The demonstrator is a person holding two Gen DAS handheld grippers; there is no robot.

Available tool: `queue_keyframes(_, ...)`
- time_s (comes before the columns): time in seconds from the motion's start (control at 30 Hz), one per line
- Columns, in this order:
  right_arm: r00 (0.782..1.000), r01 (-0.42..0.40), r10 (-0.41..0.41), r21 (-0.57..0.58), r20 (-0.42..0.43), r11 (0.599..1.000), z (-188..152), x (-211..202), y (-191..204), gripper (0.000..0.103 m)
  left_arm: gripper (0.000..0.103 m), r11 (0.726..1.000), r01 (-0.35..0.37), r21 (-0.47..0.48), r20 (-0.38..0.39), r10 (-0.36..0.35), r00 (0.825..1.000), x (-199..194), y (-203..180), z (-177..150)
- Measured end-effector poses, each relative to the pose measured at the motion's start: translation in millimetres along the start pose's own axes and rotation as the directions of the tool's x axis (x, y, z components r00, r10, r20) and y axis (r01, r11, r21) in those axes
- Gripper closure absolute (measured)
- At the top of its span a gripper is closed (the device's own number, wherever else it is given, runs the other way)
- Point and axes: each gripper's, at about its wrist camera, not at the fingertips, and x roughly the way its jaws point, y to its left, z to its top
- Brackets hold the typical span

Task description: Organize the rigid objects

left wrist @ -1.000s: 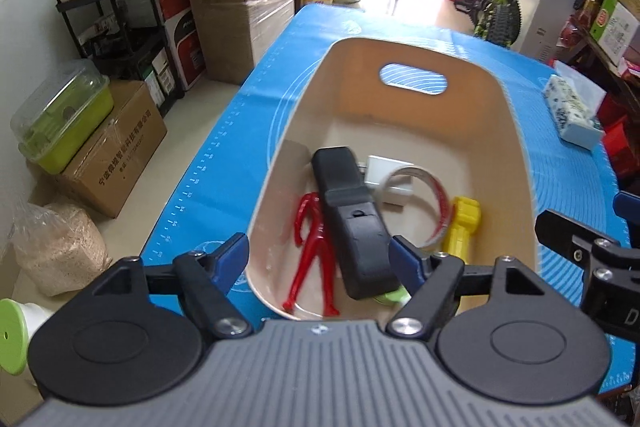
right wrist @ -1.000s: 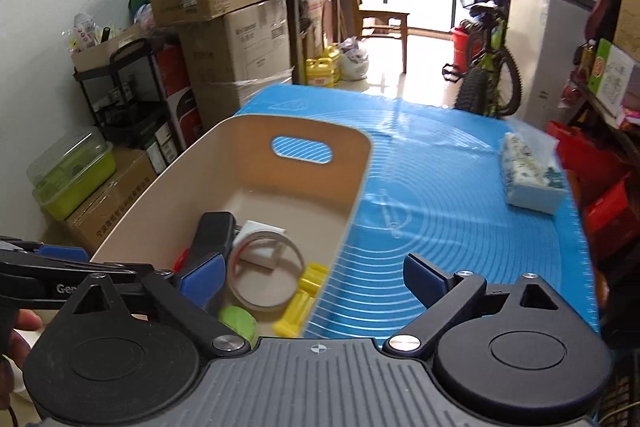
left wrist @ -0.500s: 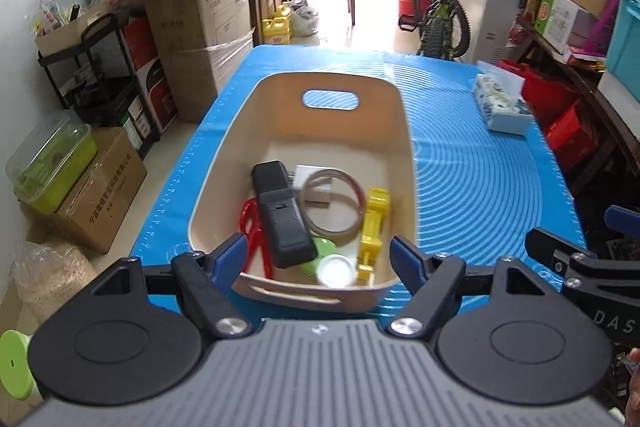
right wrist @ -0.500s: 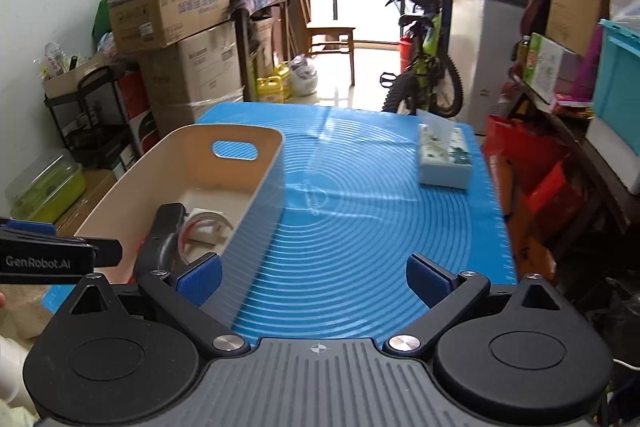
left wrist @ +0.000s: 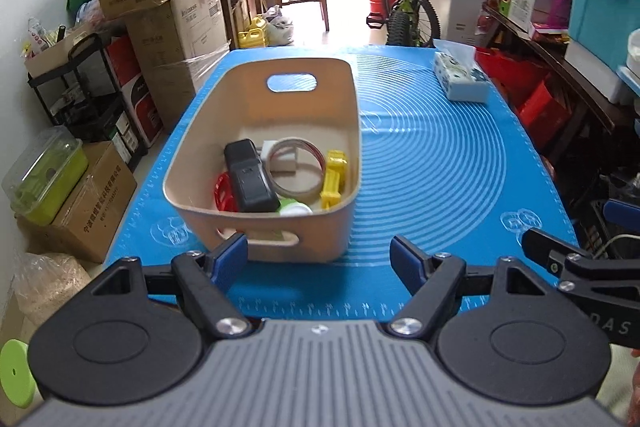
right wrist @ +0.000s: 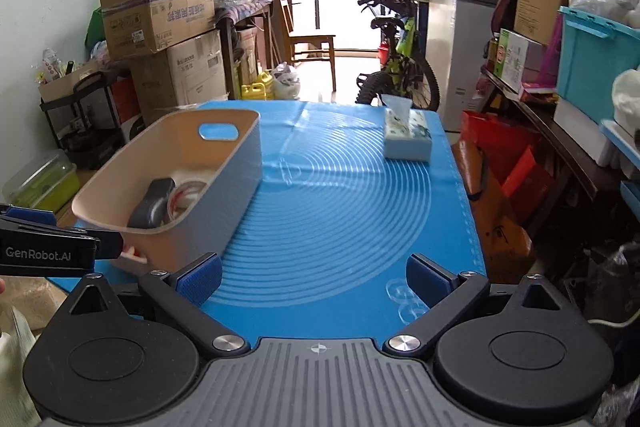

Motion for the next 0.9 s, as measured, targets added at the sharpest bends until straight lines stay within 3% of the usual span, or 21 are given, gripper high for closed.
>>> queue_keyframes(0.27,1.0,0.006,-0.007,0.018,0.023,1.0,-21.5,-6.6,-0.9,0.005,0.024,1.0,0.003,0.027,0.02,-0.003,1.0,-2.0,-8.7,-31.5)
queue_keyframes(0.6,1.0,-0.001,0.002,0.047,-0.021,0.999,-34.5,3.3,-0.3,0.005,0.024,0.999,0.005,0.034,0.033,-0.006,0.999,4.9,-9.7,-43.1)
queue_keyframes(0.9,1.0,0.018,-0.018,0.023,-0.006,1.0,-36.0,2.4,7.0,0.005,0.024,1.0,0.014,0.023,0.029,-0.014,0.999,6.8,-7.7,-45.0)
